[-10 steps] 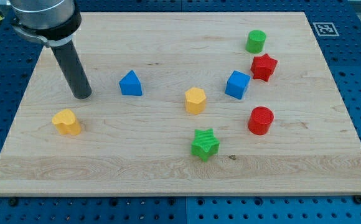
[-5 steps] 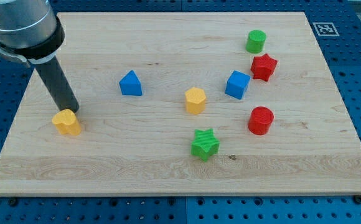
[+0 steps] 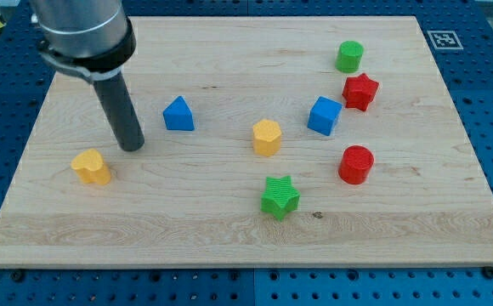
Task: Move the yellow heart slightly downwards
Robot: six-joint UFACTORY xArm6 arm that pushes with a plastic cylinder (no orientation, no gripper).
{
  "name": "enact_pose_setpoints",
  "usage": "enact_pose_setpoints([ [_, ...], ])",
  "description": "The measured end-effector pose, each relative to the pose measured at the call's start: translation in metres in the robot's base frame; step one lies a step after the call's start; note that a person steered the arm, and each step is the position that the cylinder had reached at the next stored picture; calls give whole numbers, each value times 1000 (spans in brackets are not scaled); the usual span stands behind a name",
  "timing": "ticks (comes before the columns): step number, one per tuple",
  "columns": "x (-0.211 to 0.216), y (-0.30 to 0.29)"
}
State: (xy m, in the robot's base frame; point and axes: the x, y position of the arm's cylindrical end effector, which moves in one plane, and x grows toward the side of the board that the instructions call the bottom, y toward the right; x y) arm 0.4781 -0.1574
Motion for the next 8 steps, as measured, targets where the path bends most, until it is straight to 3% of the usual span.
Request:
enact_pose_setpoints([
  [2,7,0],
  [4,-22,-5],
  [8,4,-51],
])
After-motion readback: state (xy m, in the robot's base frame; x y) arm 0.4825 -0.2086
